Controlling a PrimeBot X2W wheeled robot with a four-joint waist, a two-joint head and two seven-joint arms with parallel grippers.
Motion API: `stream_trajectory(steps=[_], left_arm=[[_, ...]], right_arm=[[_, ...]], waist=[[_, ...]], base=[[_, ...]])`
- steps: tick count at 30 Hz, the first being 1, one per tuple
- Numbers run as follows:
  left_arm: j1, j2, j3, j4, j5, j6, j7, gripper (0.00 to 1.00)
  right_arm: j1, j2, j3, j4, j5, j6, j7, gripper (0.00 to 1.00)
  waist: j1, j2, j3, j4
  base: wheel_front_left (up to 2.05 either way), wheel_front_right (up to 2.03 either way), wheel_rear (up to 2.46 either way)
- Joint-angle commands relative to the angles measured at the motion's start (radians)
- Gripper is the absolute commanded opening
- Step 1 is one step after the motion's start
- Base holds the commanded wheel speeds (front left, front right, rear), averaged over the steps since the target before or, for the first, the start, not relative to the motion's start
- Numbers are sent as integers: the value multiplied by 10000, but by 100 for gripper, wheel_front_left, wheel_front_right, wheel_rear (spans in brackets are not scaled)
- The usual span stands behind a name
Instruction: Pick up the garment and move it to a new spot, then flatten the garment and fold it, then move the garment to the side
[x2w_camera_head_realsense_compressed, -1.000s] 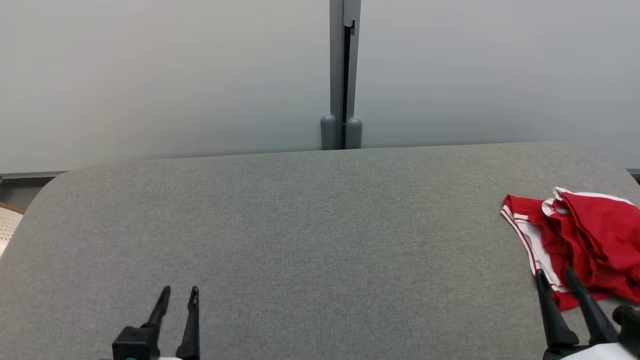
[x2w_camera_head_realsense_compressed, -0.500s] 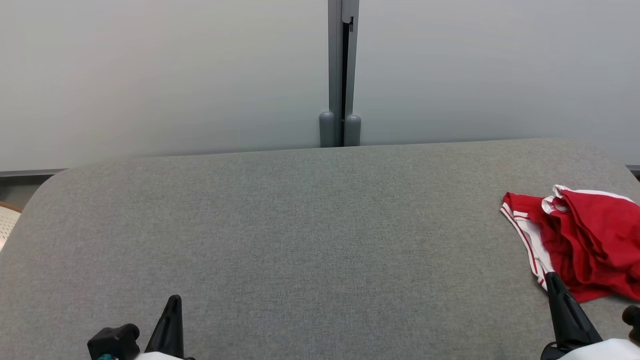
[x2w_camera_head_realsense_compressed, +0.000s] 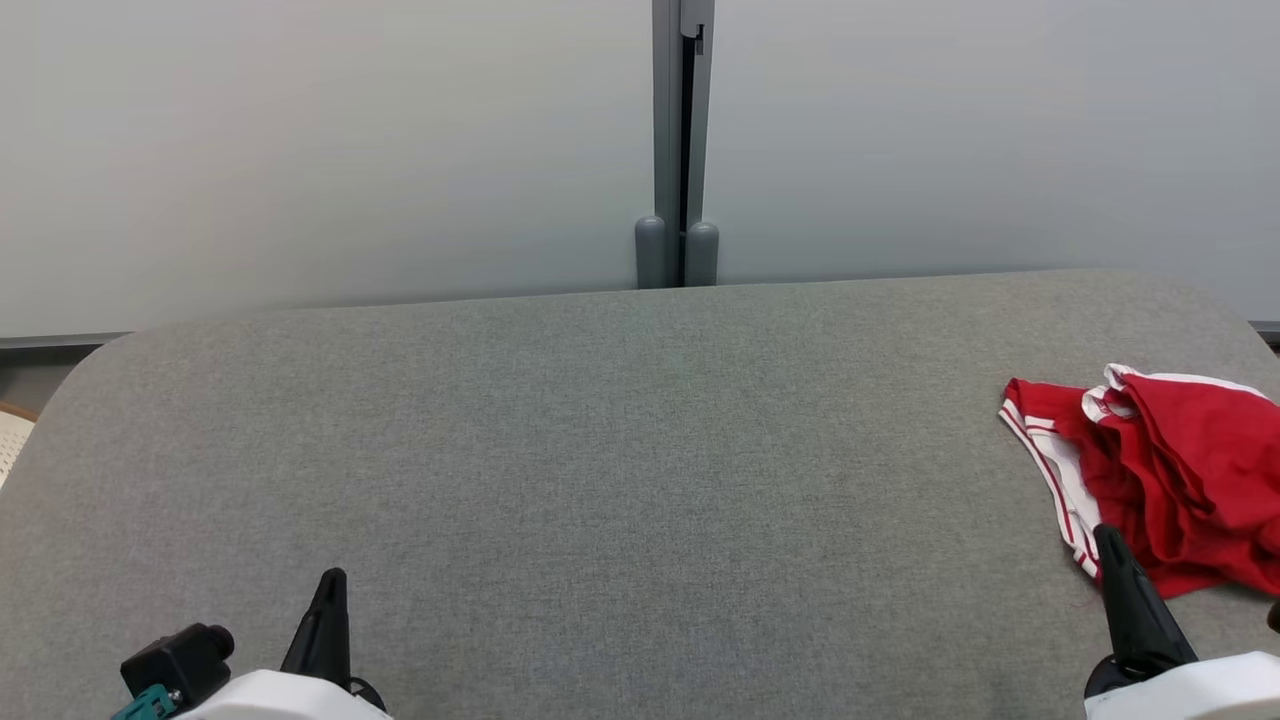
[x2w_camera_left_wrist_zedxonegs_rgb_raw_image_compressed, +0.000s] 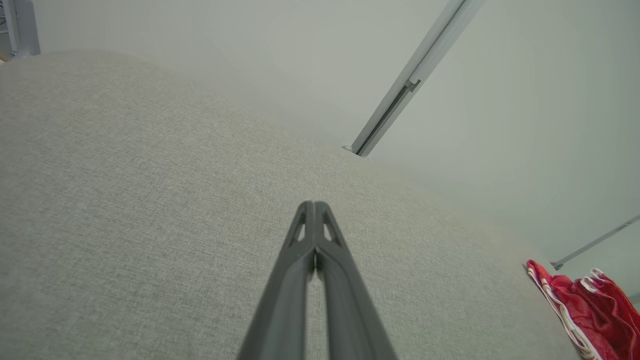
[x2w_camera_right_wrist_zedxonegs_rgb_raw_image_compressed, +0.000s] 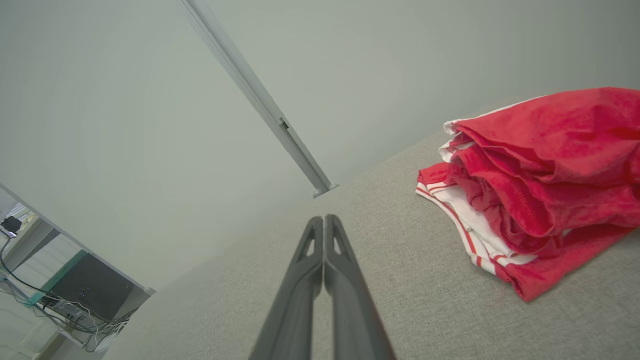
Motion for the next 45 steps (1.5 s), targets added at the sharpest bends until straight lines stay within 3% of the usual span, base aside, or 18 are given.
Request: stream_trajectory(steps=[1, 45], left_arm=[[-328, 16, 145, -104, -257, -96, 29, 0], [-1099, -577, 1594, 160, -4944, -1305, 1139, 0]], right_arm=[[-279, -31, -67, -36, 294, -1, 16, 0], [-1462, 143, -359, 1343, 5349, -1, 122, 0]], waist=[[0, -1, 6, -2], [0, -1, 312, -122]], base=[[0, 0, 0], [0, 0, 0]])
